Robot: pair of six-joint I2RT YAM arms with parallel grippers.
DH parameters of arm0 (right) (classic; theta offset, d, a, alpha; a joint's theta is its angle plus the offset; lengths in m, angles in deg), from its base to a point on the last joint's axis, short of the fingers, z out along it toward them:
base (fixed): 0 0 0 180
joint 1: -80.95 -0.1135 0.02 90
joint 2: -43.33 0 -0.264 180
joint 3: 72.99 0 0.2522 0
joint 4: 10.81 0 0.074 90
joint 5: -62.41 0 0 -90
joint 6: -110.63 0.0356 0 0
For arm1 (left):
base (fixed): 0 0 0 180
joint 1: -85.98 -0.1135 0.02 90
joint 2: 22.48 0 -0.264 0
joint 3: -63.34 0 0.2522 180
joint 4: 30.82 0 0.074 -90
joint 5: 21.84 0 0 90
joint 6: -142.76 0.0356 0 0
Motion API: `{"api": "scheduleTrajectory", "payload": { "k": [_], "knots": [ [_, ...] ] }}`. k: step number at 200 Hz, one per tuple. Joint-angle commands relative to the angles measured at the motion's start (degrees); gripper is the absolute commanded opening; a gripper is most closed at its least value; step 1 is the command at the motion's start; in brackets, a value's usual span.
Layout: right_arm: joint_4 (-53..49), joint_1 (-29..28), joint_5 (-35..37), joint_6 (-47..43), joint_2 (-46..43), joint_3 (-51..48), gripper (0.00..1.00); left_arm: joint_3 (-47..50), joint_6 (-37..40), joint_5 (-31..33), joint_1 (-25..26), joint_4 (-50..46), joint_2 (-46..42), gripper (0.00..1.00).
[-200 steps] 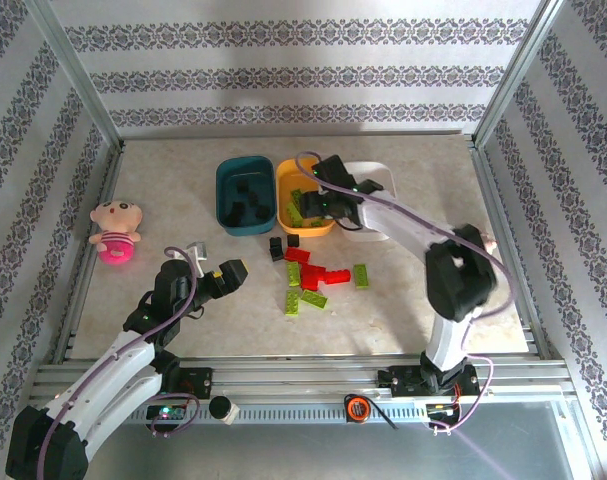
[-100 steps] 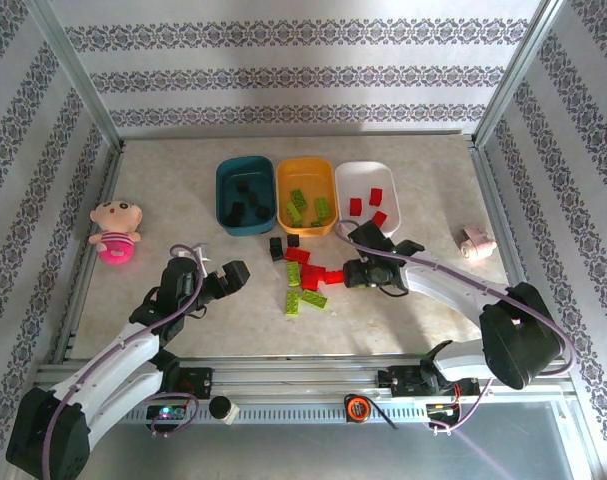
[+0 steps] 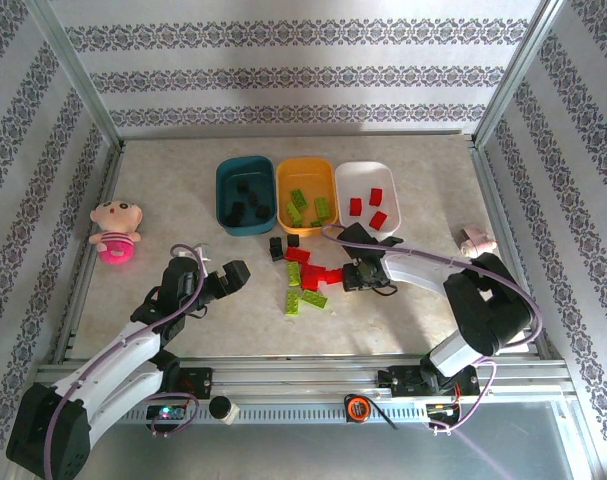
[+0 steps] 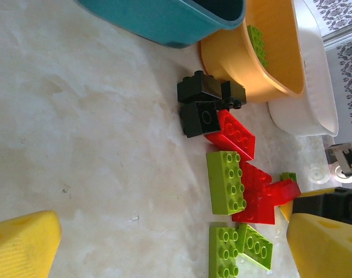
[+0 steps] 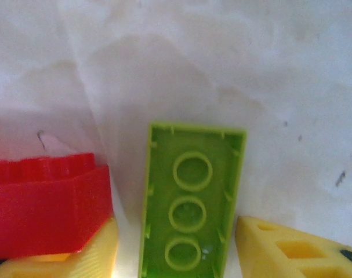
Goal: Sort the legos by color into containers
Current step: Pick up the lego from the center of the table, then place the lego in the container.
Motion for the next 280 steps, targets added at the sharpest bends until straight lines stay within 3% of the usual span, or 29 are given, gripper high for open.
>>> {"api": "scheduleTrajectory", "payload": {
  "k": [1, 27, 57, 89, 111, 134, 179, 237, 257, 280],
  "knots": [
    [0.67, 0.43, 2.77, -0.37, 2.04, 0.82, 0.51, 0.59, -0.18, 0.60, -0.53, 1.35, -0.87, 1.00],
    [0.78, 0.48, 1.82, -0.16, 0.68, -0.32, 0.40, 0.59, 0.00, 0.54, -0.48, 1.35, -0.91, 1.00],
    [-1.45, 0.37, 0.75, -0.01, -6.94, -2.09, 0.29, 0.29, 0.43, 0.56, -0.47, 1.33, -1.00, 1.00],
    [-3.06, -1.01, -2.99, -1.61, -17.90, -1.15, 0.24, -0.02, 0.91, 0.65, -0.48, 1.35, -0.77, 1.00],
    [-3.46, -2.78, -3.89, -3.30, -19.59, 5.01, 0.24, -0.50, 1.72, 0.14, -0.51, 0.96, -0.25, 1.00],
    [-0.79, -3.44, -5.11, -4.71, -14.08, 12.73, 0.25, -1.62, 2.85, -0.56, -0.46, -0.38, 0.82, 1.00],
    [6.67, -3.10, -3.73, -4.90, 4.93, 27.63, 0.25, -3.98, 5.25, -3.38, -0.48, -2.64, 3.78, 1.00],
    [2.60, 0.03, -0.35, -3.11, 24.49, 46.30, 0.28, -6.72, 8.31, -6.17, -0.44, -3.75, 7.80, 1.00],
    [0.46, 0.77, 0.50, -1.83, 27.63, 49.10, 0.35, -7.76, 9.04, -8.71, -0.23, -3.06, 10.55, 0.99],
    [-0.12, 1.41, -0.80, -0.93, 29.26, 49.68, 0.56, -10.75, 11.48, -9.39, 2.79, -4.93, 15.96, 0.95]
  ]
}}
